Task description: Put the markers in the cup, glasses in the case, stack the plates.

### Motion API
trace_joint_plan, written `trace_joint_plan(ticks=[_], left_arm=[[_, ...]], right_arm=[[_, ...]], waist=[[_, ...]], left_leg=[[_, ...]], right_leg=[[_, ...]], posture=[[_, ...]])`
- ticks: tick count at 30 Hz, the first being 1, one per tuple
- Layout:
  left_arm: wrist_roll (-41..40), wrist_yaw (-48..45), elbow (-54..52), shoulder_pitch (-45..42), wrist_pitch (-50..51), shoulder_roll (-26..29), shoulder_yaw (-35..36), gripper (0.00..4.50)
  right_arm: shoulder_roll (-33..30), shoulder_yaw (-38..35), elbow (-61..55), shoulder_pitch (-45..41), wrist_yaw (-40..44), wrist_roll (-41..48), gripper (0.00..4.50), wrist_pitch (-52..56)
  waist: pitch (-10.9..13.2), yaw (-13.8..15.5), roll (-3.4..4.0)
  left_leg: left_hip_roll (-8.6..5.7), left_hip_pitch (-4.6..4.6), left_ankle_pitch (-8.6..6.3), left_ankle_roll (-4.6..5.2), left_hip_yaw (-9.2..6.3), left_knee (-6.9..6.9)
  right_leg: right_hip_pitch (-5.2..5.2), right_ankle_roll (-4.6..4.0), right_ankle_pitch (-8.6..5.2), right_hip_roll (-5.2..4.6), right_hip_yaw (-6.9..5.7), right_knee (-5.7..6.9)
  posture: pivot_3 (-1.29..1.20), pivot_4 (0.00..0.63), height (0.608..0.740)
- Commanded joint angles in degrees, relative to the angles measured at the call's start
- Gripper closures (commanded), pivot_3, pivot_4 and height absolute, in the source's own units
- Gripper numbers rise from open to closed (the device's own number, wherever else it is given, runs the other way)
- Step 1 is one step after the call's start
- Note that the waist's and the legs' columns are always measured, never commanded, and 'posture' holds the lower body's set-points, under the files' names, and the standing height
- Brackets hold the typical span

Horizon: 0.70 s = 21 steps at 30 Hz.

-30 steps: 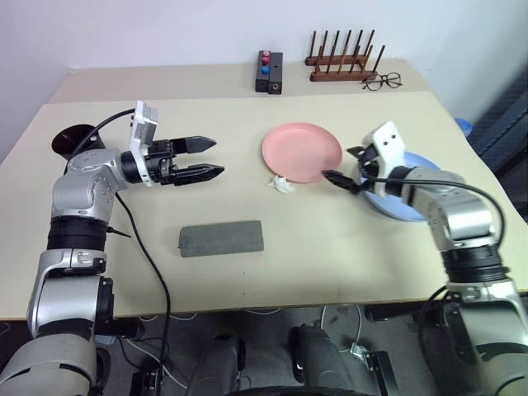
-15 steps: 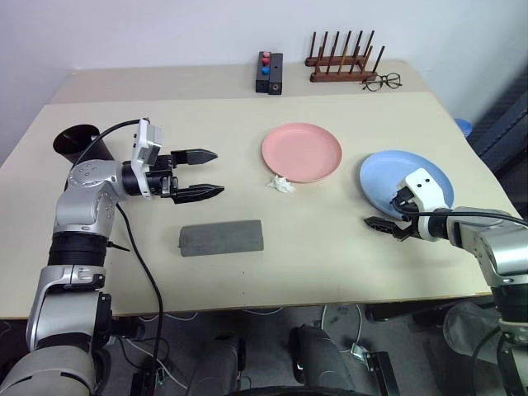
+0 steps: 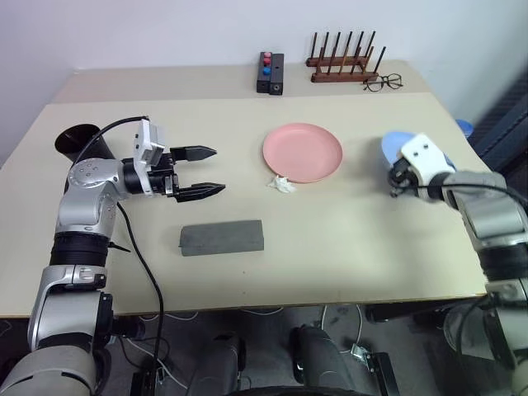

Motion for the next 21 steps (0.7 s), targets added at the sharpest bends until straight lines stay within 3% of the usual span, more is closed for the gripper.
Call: trace_joint_plan(ticks=[1,8,16,19,21], left_arm=[[-0.17,2.98,0.62,-1.48,-2.36,-0.01,2.98,0.00],[-0.12,6.86,-0.67,0.49,-3.65,0.77,4.53,0.00],[-1.20,8.08,-5.71,5.79,-2.10,2.71,5.99,0.00],[-1.34,8.55,-6.93,6.68,-1.67,2.72,6.02,0.00],[-1.46,8.67,-7.45,6.93,-1.33,2.69,5.96,0.00]], right_arm=[[5.38,-0.18,5.96,-11.46,-2.16,-1.15,4.47,-6.75],[18.35,2.82,7.80,-17.72,1.07,-0.52,4.47,-10.55],[21.23,6.24,3.20,-11.59,3.51,-1.92,4.47,-8.86],[20.34,7.70,3.26,-9.45,5.34,-2.85,3.50,-7.00],[20.26,7.97,2.02,-8.47,7.07,-2.28,2.49,-5.57]], waist=[[0.01,-0.53,0.01],[-0.01,-0.23,-0.02],[-0.01,0.01,-0.01],[-0.01,-0.22,-0.01],[-0.01,-0.23,-0.01]], left_leg=[[0.01,0.01,0.02,-0.04,0.03,-0.01],[0.02,-0.14,0.06,-0.10,0.03,-0.14],[-0.06,-0.21,0.06,-0.10,-0.05,-0.07],[-0.04,-0.20,0.07,-0.13,-0.05,-0.08],[-0.03,-0.20,0.08,-0.13,-0.05,-0.08]], right_leg=[[-0.03,-0.02,0.01,0.01,0.02,0.01],[-0.25,-0.05,0.03,0.00,0.05,0.01],[-0.27,-0.05,0.03,-0.07,0.04,0.02],[-0.29,-0.05,0.03,-0.04,0.04,0.04],[-0.30,-0.05,0.03,-0.02,0.04,0.06]], posture=[[0.00,0.150,0.740],[0.00,0.150,0.740],[0.00,0.150,0.740],[0.00,0.150,0.740],[0.00,0.150,0.740]])
